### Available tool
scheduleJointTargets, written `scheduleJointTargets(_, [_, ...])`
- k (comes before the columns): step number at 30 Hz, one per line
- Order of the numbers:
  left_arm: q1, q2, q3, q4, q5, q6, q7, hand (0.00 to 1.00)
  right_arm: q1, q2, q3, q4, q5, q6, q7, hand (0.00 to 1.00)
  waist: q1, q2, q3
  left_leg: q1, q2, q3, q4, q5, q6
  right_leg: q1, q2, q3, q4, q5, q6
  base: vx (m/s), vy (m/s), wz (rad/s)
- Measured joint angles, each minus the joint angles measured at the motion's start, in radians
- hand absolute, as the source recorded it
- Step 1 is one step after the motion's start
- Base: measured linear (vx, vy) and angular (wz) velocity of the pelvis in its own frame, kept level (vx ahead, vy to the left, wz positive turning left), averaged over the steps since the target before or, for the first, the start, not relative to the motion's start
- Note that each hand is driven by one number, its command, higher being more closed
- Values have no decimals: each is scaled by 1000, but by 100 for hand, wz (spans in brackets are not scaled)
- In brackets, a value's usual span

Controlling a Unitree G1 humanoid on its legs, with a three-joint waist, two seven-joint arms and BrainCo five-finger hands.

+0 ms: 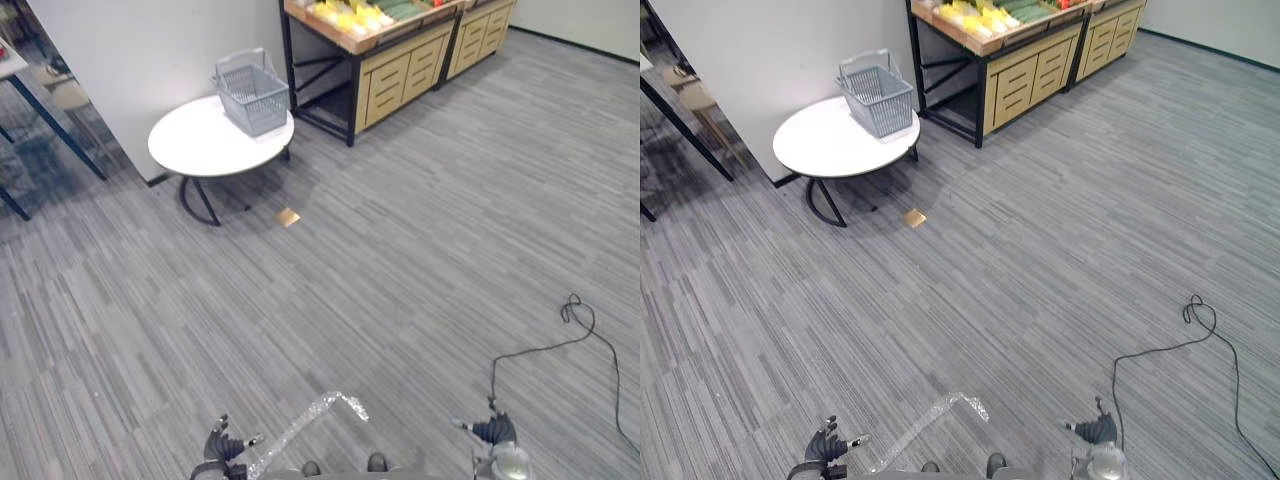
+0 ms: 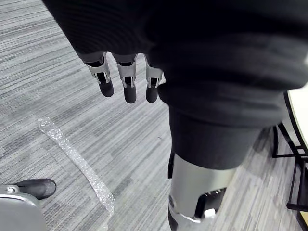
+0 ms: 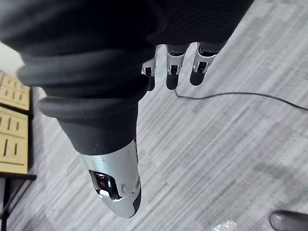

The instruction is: Pick vegetable in the basket

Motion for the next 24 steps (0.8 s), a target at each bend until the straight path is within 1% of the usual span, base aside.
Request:
scheduleJointTargets(1, [8, 4, 0, -24, 0, -4, -1, 0, 1, -6, 1, -20, -6, -2, 1, 0, -7, 4, 2, 7, -1, 2, 0, 0, 0, 7, -1, 0, 0, 0, 0, 64, 17, -3])
scheduleJointTargets(4, [8, 17, 1, -53, 0, -18, -2, 0, 2, -15, 4, -46, -19, -19, 2, 0, -9, 9, 4, 12, -1, 8, 1, 0, 0, 9, -2, 0, 0, -1, 2, 90, 16, -8])
scheduleJointTargets(9, [9, 19, 2, -72, 0, -19, -1, 0, 12, -15, 6, -81, -26, -24, 2, 0, -14, 11, 5, 10, 0, 8, 16, -12, -8, 14, -3, 1, 0, -7, 10, 28, -5, -1])
scheduleJointTargets(11, [10, 17, 4, -82, -3, -19, 2, 0, 13, -15, 5, -91, -23, -26, 1, 0, -18, 16, 8, 5, 2, 9, 35, -31, -4, 17, -4, 0, 0, -16, 18, 0, 0, 0])
scheduleJointTargets(13, [23, 13, 10, -109, -12, -19, 4, 0, 13, -14, 5, -106, -13, -26, 0, 0, -20, 21, 11, -1, 2, 10, 50, -58, 1, 16, -3, 2, 2, -32, 9, -11, -9, -4])
scheduleJointTargets(14, [26, 1, 32, -119, -26, -18, 6, 0, 13, -13, 5, -113, 0, -26, 0, 0, -21, 25, 10, -14, 4, 11, 64, -71, 4, 7, -3, 3, 6, -34, 11, 0, 0, 0])
scheduleJointTargets(15, [31, -6, 46, -135, -34, -18, 14, 0, 12, -12, 5, -118, 15, -26, 0, 0, -22, 27, 11, -29, 7, 14, 82, -86, 8, -1, -1, 8, 7, -35, 13, -36, 12, -9])
scheduleJointTargets(16, [40, -9, 56, -158, -47, -18, 20, 0, 11, -11, 4, -118, 21, -26, -1, 0, -19, 33, 11, -45, 17, 28, 102, -114, 15, -16, 7, 17, 16, -38, 15, -32, 27, -28])
scheduleJointTargets(17, [44, -14, 76, -167, -64, -18, 20, 0, 7, -8, 3, -118, 36, -25, -1, 0, -5, 32, 11, -58, 22, 45, 121, -128, 17, -37, 10, 32, 40, -49, 20, -24, 27, -32])
scheduleJointTargets(19, [46, -16, 87, -172, -81, -18, 22, 0, 7, -6, 1, -120, 54, -24, -4, 0, -5, 33, 12, -79, 24, 51, 150, -153, 25, -70, 8, 35, 91, -78, 24, -1, 28, -18])
scheduleJointTargets(20, [47, -16, 92, -174, -101, -17, 22, 0, 6, 2, -5, -123, 63, -18, -8, 0, -5, 32, 12, -88, 23, 59, 170, -172, 30, -101, 3, 43, 150, -111, 29, 49, 69, -8])
scheduleJointTargets(21, [48, -21, 99, -176, -111, -17, 22, 0, 7, 13, -9, -129, 73, -16, -19, 0, -5, 28, 13, -98, 14, 61, 194, -196, 39, -133, -9, 48, 228, -157, 42, 66, 75, -7])
scheduleJointTargets(22, [49, -23, 100, -180, -117, -17, 22, 0, 9, 19, -12, -133, 79, -14, -19, 0, -7, 26, 14, -98, 8, 61, 200, -208, 44, -144, -15, 47, 266, -178, 46, 87, 91, 1])
scheduleJointTargets(23, [49, -29, 99, -183, -119, -16, 22, 0, 19, 35, -21, -142, 96, -10, -21, 0, -8, 25, 15, -95, -1, 57, 216, -226, 50, -176, -28, 41, 361, -212, 58, 79, 68, 5])
scheduleJointTargets(24, [50, -34, 96, -189, -119, -15, 22, 0, 26, 45, -22, -151, 103, -3, -22, 0, -9, 27, 15, -90, -1, 51, 227, -237, 49, -216, -35, 26, 461, -218, 68, 205, 112, 21])
